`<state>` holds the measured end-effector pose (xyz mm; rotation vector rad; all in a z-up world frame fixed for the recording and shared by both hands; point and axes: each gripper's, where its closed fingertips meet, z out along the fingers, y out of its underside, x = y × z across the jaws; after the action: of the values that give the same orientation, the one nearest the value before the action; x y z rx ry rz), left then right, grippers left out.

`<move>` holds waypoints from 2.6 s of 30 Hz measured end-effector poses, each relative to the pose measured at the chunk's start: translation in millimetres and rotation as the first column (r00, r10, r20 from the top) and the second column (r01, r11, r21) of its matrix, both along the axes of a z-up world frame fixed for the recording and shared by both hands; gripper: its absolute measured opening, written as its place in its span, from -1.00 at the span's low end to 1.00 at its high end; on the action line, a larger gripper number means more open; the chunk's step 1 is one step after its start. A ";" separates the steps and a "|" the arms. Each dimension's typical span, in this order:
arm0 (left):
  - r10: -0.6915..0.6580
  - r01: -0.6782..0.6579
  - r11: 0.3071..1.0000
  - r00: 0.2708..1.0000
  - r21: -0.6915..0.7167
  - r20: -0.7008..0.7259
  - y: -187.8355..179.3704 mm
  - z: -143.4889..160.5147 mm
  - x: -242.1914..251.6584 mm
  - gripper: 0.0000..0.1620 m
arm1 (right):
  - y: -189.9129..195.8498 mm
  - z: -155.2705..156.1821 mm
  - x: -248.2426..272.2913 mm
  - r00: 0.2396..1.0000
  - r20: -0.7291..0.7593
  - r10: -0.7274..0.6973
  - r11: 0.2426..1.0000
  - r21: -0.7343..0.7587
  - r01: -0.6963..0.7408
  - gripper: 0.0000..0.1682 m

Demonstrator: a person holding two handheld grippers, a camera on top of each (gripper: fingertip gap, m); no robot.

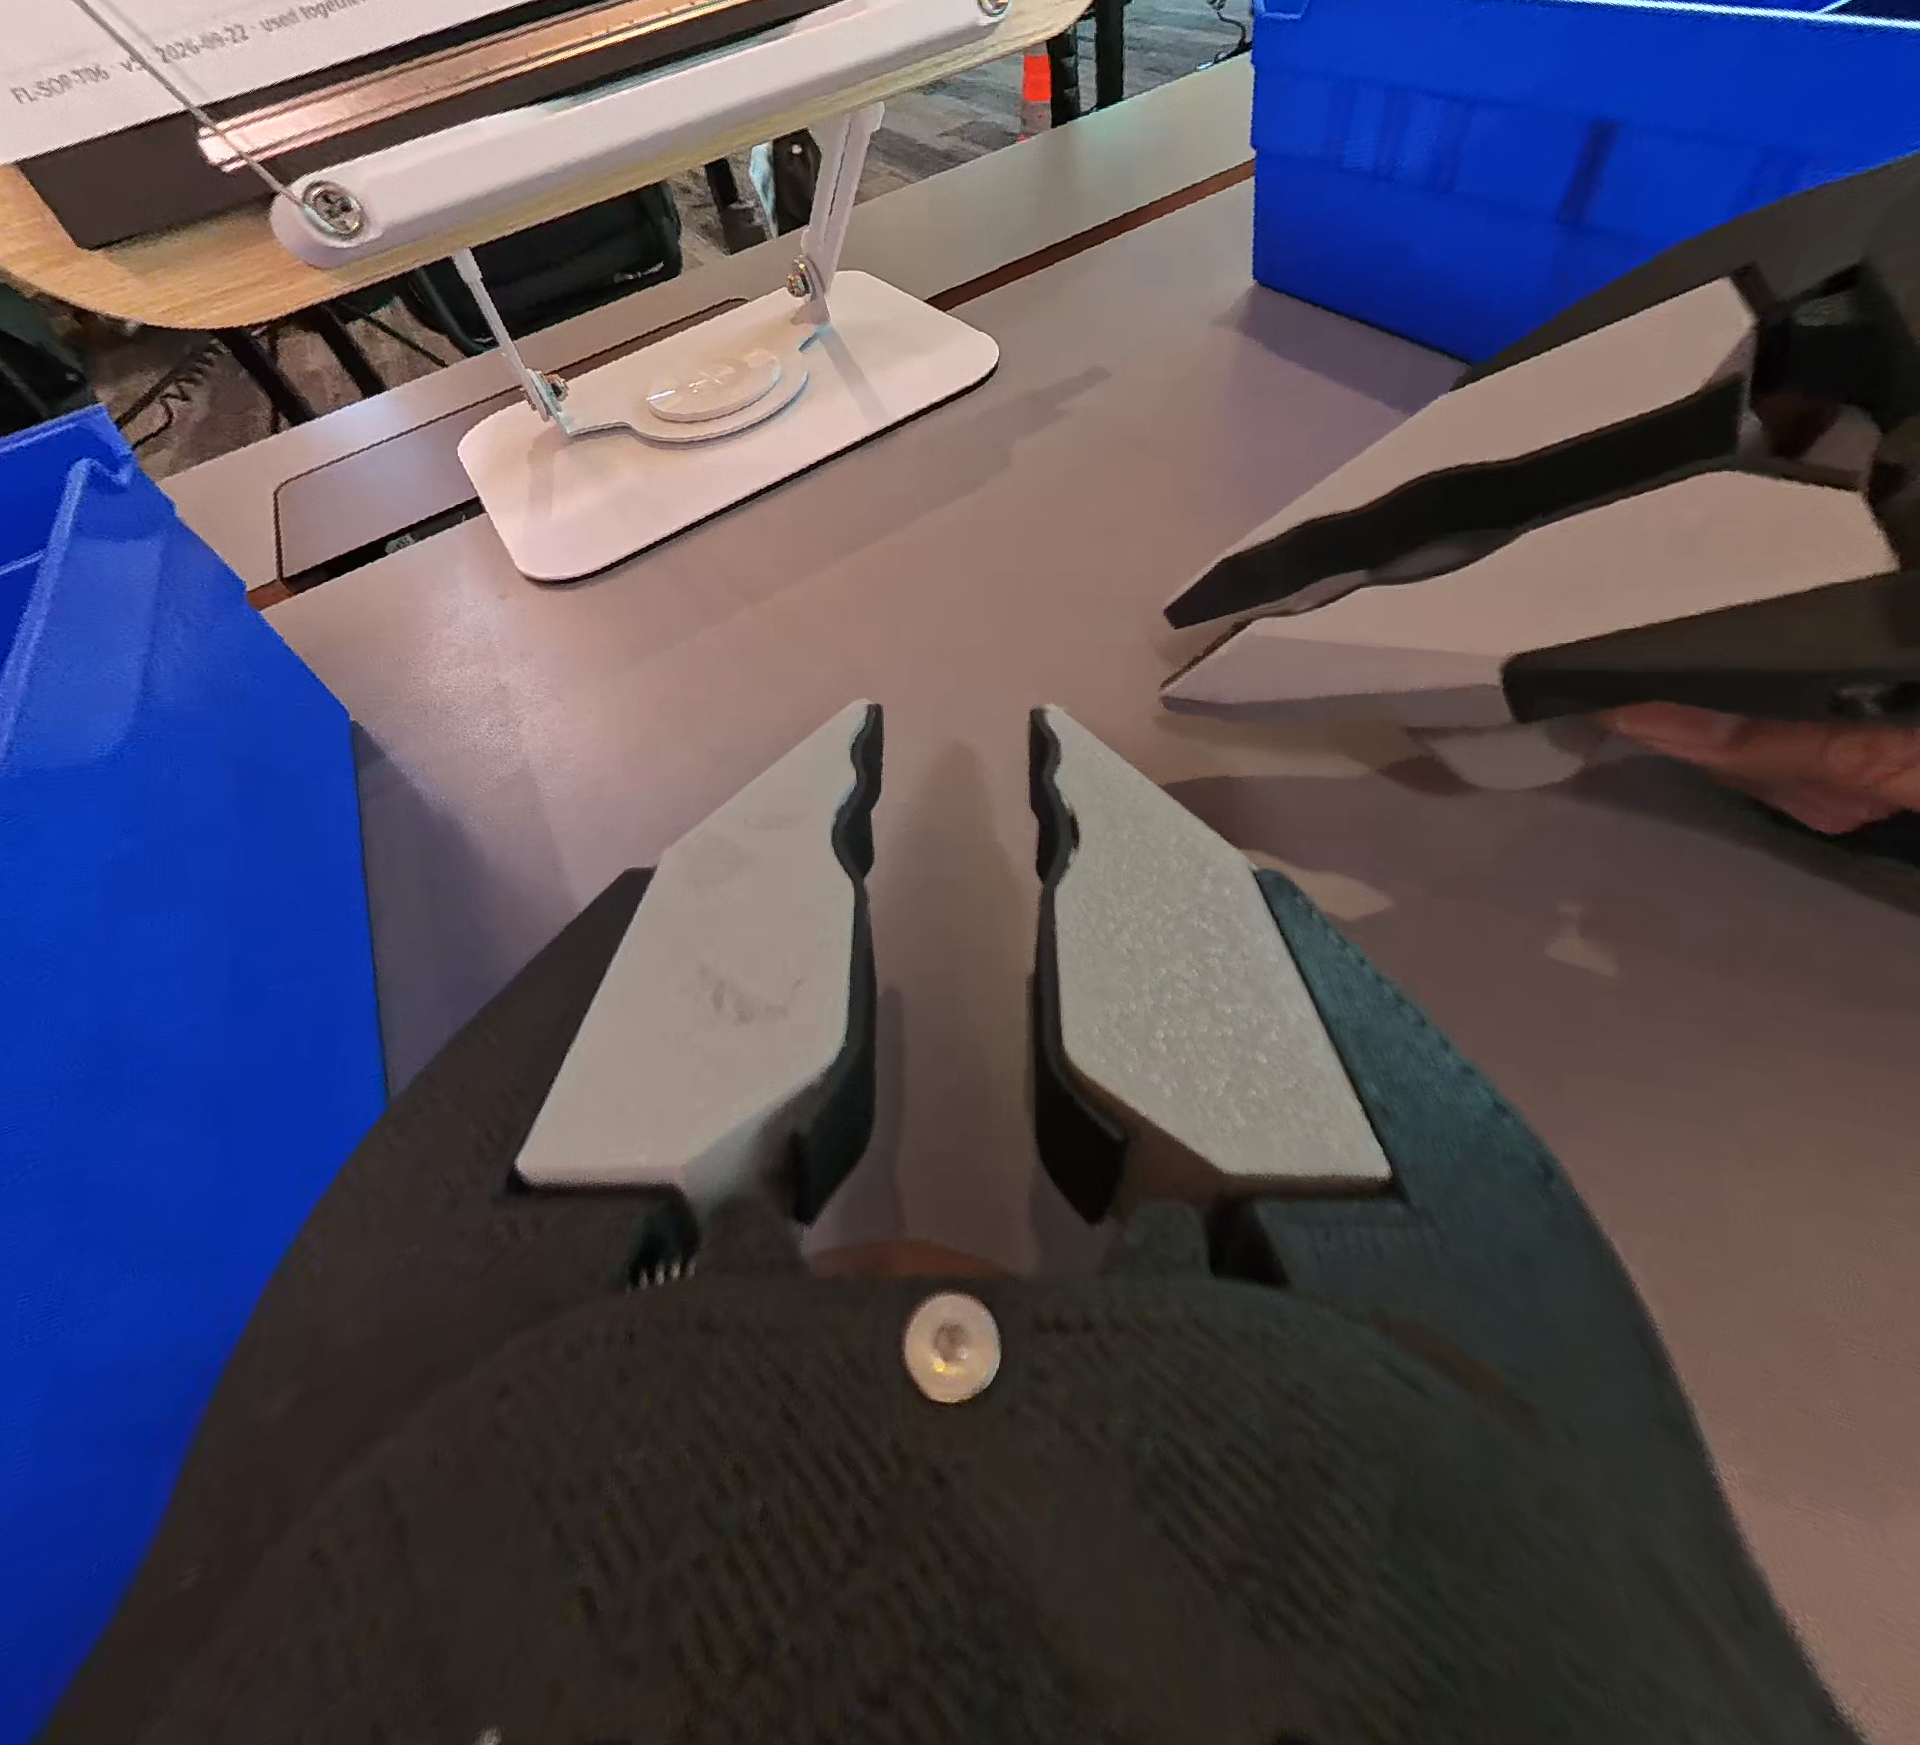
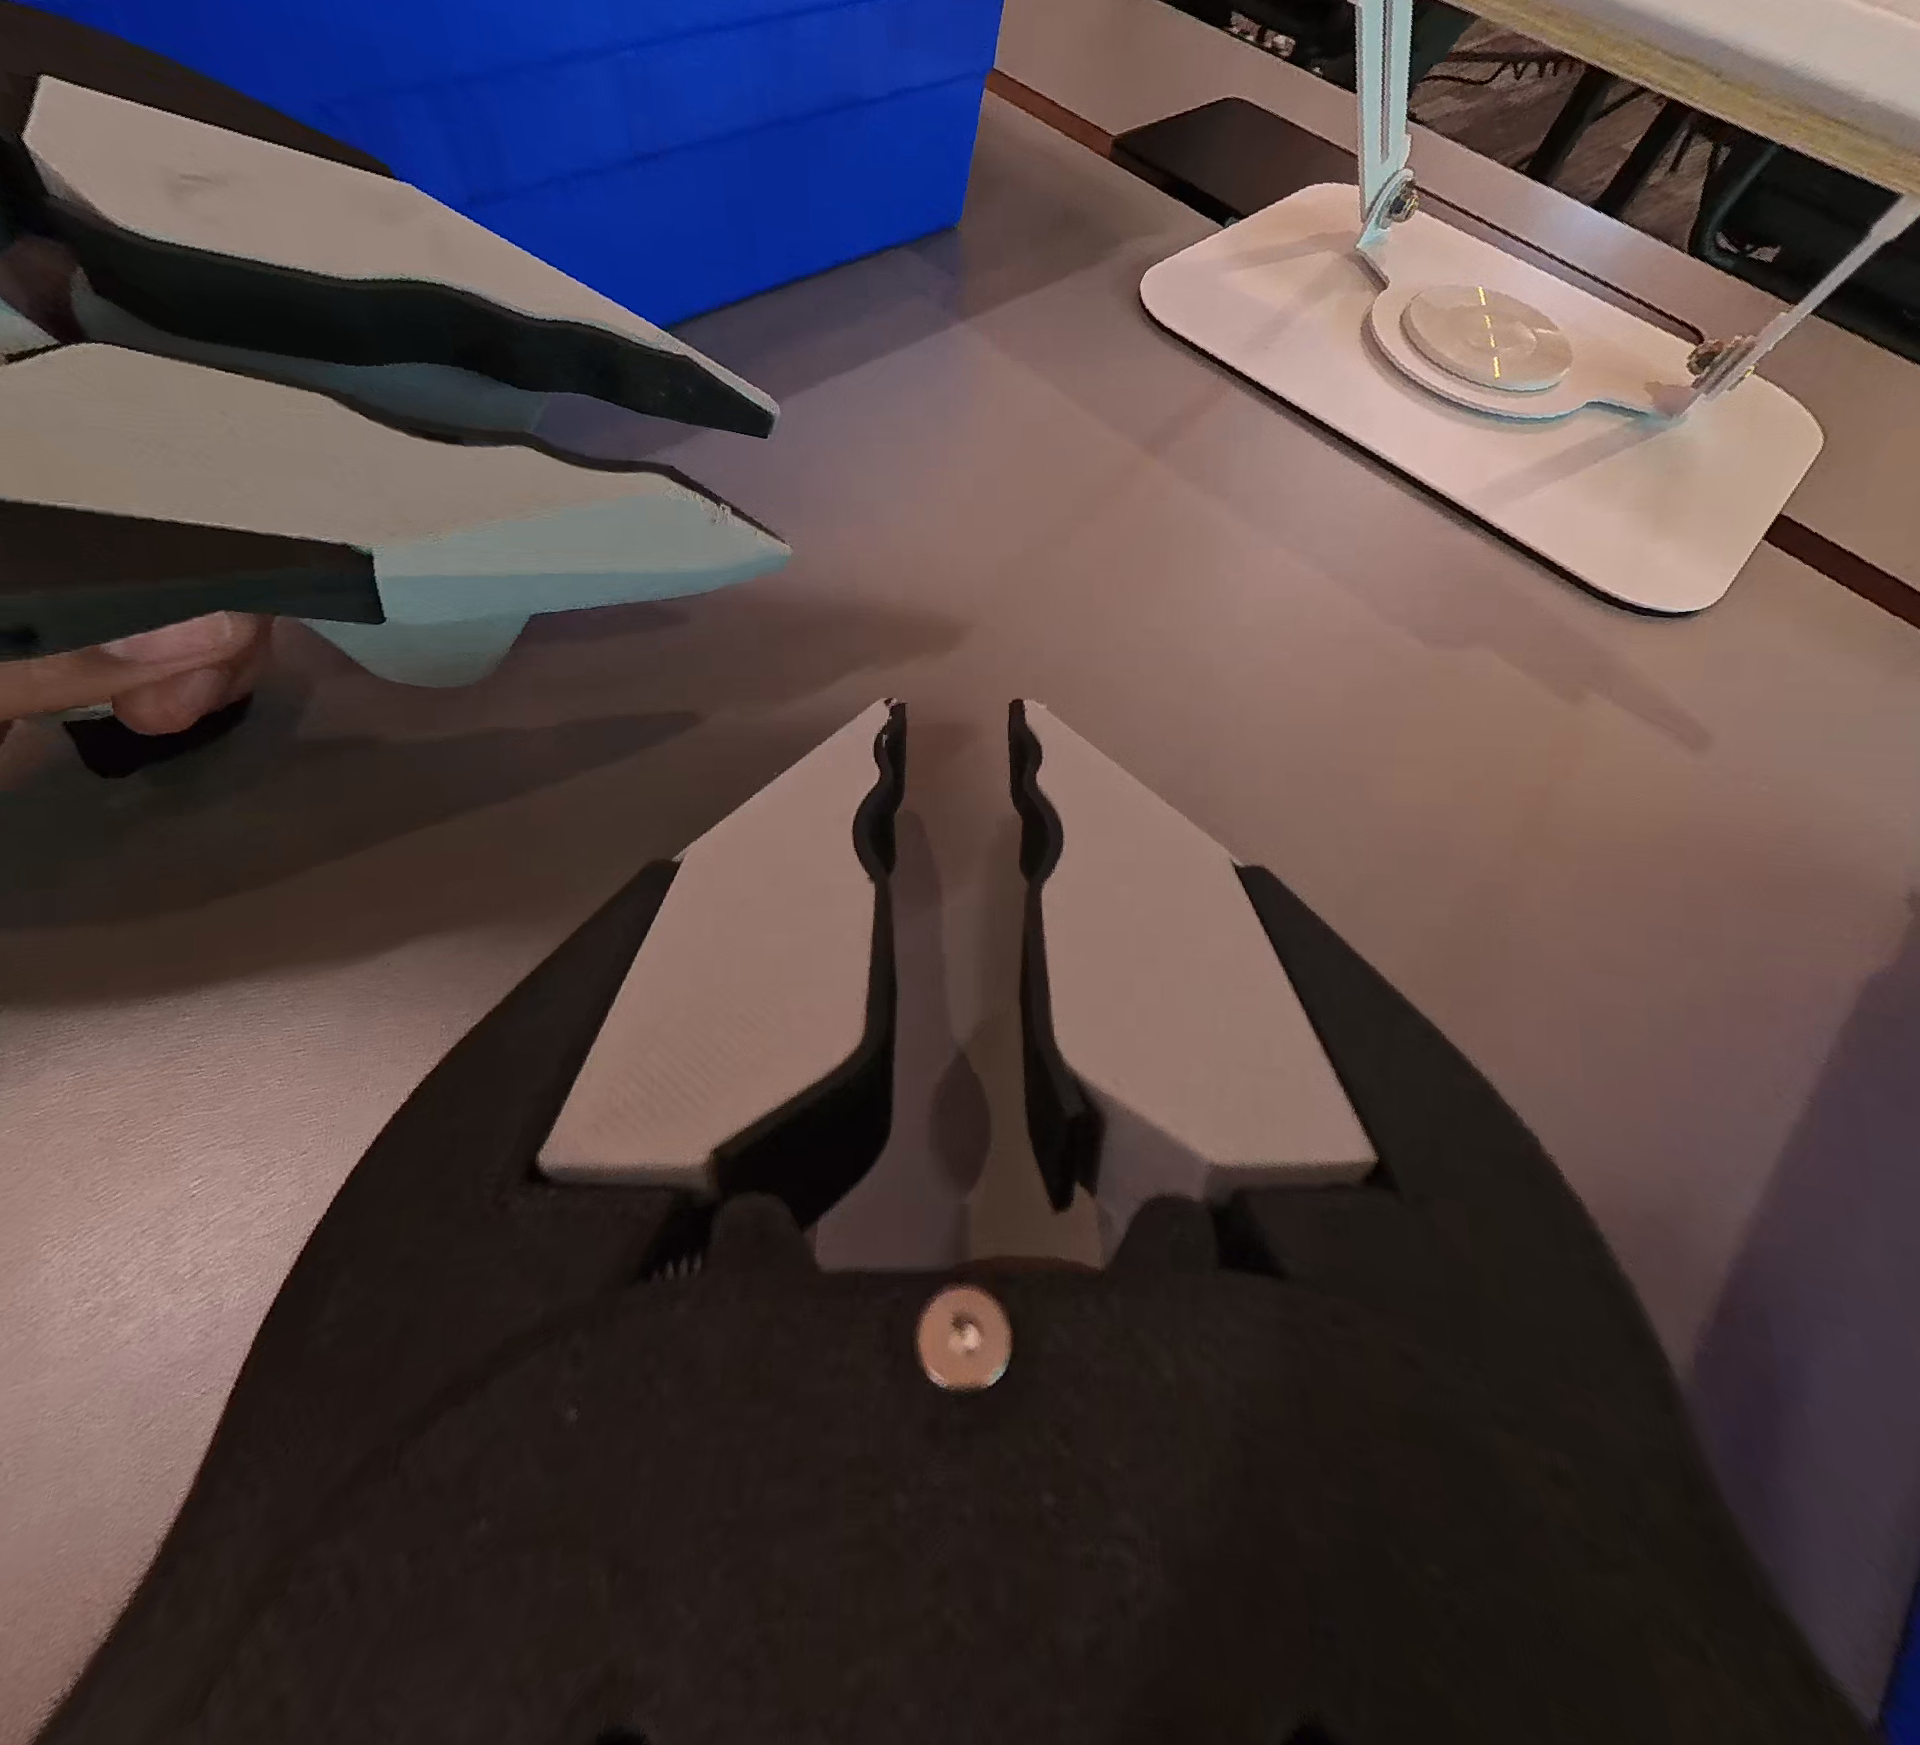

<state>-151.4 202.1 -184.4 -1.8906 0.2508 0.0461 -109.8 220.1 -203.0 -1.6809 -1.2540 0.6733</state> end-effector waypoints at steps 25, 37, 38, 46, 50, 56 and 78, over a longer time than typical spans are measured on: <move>-0.260 0.260 0.963 0.966 -0.070 0.018 -32.6 -9.1 31.0 -0.34 | -9.3 5.4 -3.7 0.993 -0.064 0.103 0.992 -0.065 -0.108 -0.45; -0.293 0.290 0.954 0.956 -0.073 -0.035 -37.7 -9.1 36.9 -0.30 | -9.7 4.2 -9.4 0.992 -0.041 0.122 0.992 -0.022 -0.123 -0.45; -0.296 0.295 0.952 0.955 -0.081 -0.010 -41.9 -6.1 40.0 -0.26 | -9.9 4.8 -9.3 0.992 -0.044 0.122 0.992 -0.019 -0.123 -0.45; -0.331 0.332 0.941 0.943 0.070 -0.017 -80.5 100.8 11.9 -0.41 | -15.6 5.5 -8.8 0.992 -0.007 0.128 0.988 0.088 -0.127 -0.45; -0.228 0.223 0.972 0.971 -0.068 -0.072 -66.0 125.8 -81.8 -0.45 | -18.7 4.0 -10.2 0.991 0.017 0.136 0.982 0.126 -0.137 -0.45; -0.030 -0.065 0.889 0.979 -0.453 -0.201 -22.2 50.6 -222.8 -0.45 | -18.7 4.9 -10.2 0.991 0.011 0.136 0.982 0.128 -0.136 -0.45; -0.029 -0.168 0.669 0.968 -0.724 -0.251 14.6 -56.1 -281.1 -0.90 | -18.9 9.7 -9.7 0.982 -0.061 0.180 0.984 0.023 -0.179 -0.50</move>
<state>-432.5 216.7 -240.5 -2.7307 0.4068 0.2674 -119.6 201.3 -193.3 -1.5322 -1.3729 0.8145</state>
